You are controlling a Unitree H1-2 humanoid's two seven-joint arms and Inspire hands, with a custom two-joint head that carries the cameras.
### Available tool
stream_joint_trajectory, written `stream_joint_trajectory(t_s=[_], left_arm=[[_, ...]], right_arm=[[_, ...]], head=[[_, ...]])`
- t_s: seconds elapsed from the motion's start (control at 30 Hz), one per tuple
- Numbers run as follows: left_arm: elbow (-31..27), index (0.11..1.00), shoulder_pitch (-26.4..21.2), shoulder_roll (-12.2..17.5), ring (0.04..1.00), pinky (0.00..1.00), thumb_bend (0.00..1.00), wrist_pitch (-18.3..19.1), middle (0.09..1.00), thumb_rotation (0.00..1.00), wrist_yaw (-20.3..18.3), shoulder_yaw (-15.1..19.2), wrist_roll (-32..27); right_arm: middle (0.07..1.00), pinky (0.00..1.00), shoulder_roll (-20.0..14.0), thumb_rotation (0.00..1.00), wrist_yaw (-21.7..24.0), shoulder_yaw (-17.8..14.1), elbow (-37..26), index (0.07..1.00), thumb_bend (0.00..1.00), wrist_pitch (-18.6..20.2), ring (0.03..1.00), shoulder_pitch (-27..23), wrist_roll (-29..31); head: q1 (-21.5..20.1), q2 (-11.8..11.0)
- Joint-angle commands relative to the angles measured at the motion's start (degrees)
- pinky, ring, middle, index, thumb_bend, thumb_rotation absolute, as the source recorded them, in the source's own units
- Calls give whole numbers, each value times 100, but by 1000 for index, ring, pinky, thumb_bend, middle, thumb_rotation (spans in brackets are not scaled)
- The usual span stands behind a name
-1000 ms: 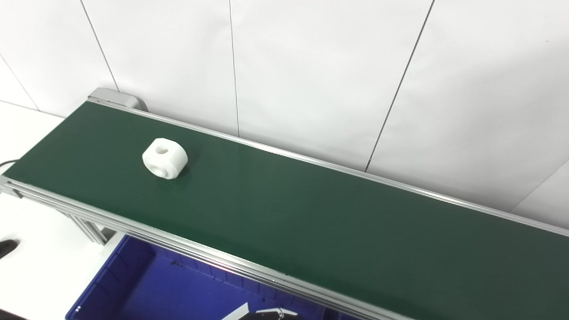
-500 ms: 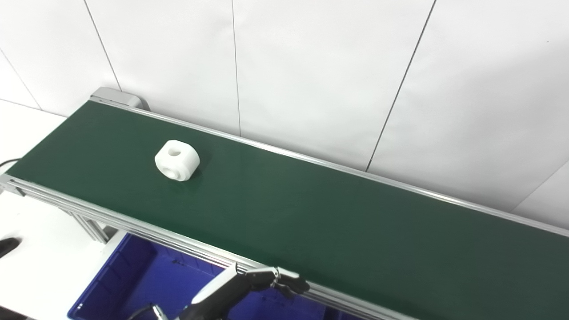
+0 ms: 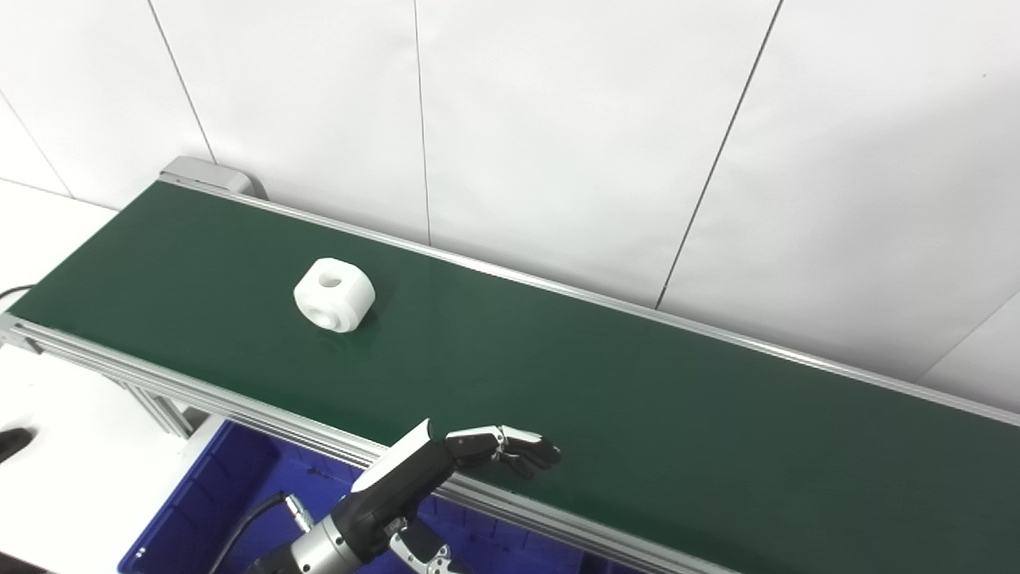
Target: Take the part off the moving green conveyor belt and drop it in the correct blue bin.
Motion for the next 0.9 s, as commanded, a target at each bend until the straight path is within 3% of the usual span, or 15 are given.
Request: stream_joint_trajectory(t_s=[0.0,0.03,0.17,0.3,0.57,0.87], left_arm=[[-52,753,-90,28,756,687,968,-180,807,156,-62,78,-134],[-43,754,-109,25,757,688,968,-181,807,155,-65,112,-129],[-25,766,-132,11,764,688,956,-181,819,161,-44,233,36],[1,780,-103,-7,784,707,942,-177,831,186,-33,322,163],[38,828,-245,-25,838,788,917,-16,871,195,-75,423,164],[207,867,-903,-106,866,810,909,324,895,263,-24,512,659]], right_arm=[[837,676,-33,334,-174,50,-29,899,807,-280,771,-37,-98],[836,674,-25,336,-234,85,-5,899,806,-280,769,-58,-132],[819,659,-16,348,-253,177,11,883,810,-280,748,-111,-83],[808,648,-23,337,-216,206,-32,870,799,-280,741,-143,-72],[791,627,-50,322,-279,262,-3,850,803,-280,722,-219,-91],[798,623,-64,312,-182,199,-6,855,810,-280,721,-220,17]], head=[[-119,19],[-373,60],[-718,115],[-855,156],[-803,195],[-656,240]])
